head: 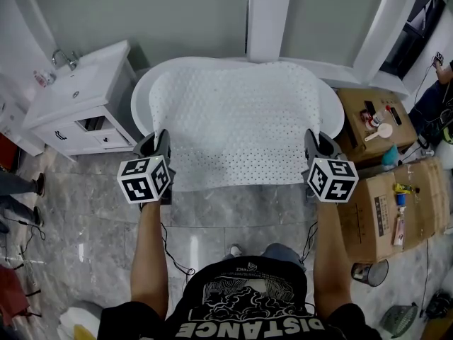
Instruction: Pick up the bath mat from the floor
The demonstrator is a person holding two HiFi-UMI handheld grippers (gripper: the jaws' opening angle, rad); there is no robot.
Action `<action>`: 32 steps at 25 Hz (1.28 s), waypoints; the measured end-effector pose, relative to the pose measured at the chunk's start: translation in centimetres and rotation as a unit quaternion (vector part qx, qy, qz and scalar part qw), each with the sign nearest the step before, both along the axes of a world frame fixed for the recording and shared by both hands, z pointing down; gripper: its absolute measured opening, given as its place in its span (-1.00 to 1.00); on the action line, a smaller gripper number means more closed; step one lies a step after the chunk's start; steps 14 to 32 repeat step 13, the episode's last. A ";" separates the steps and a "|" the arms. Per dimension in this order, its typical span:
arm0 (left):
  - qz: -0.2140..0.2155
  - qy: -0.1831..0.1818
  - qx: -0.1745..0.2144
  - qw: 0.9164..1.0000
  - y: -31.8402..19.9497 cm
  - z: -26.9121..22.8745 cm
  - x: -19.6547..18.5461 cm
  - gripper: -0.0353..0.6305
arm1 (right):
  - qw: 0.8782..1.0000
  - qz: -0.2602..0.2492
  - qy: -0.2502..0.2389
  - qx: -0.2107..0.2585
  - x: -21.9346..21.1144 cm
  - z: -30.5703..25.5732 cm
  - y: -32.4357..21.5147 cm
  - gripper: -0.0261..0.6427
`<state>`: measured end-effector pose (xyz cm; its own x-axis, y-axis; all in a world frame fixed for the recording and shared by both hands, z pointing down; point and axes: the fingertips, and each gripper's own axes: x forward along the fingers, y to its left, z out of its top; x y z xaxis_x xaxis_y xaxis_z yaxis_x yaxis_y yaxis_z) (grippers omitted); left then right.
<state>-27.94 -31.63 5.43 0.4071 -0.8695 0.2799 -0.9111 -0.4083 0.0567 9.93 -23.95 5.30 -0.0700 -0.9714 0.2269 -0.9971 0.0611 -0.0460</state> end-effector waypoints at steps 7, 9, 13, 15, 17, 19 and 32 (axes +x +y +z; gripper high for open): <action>0.000 0.002 0.000 1.000 0.2 0.1 -0.1 -0.81 | 1.000 0.001 0.002 0.002 -0.1 -0.2 0.1 -0.85; 0.000 0.002 0.000 1.000 0.2 0.1 -0.1 -0.81 | 1.000 0.001 0.003 0.003 -0.1 -0.4 0.1 -0.85; 0.003 0.001 -0.002 1.000 0.2 0.1 0.2 -0.81 | 1.000 0.001 0.003 0.003 0.1 -0.5 0.0 -0.85; 0.003 0.001 -0.002 1.000 0.2 0.1 0.2 -0.81 | 1.000 0.001 0.003 0.003 0.1 -0.5 0.0 -0.85; 0.003 0.001 -0.002 1.000 0.2 0.1 0.2 -0.81 | 1.000 0.001 0.003 0.003 0.1 -0.5 0.0 -0.85; 0.003 0.001 -0.002 1.000 0.2 0.1 0.2 -0.81 | 1.000 0.001 0.003 0.003 0.1 -0.5 0.0 -0.85; 0.003 0.001 -0.002 1.000 0.2 0.1 0.2 -0.81 | 1.000 0.001 0.003 0.003 0.1 -0.5 0.0 -0.85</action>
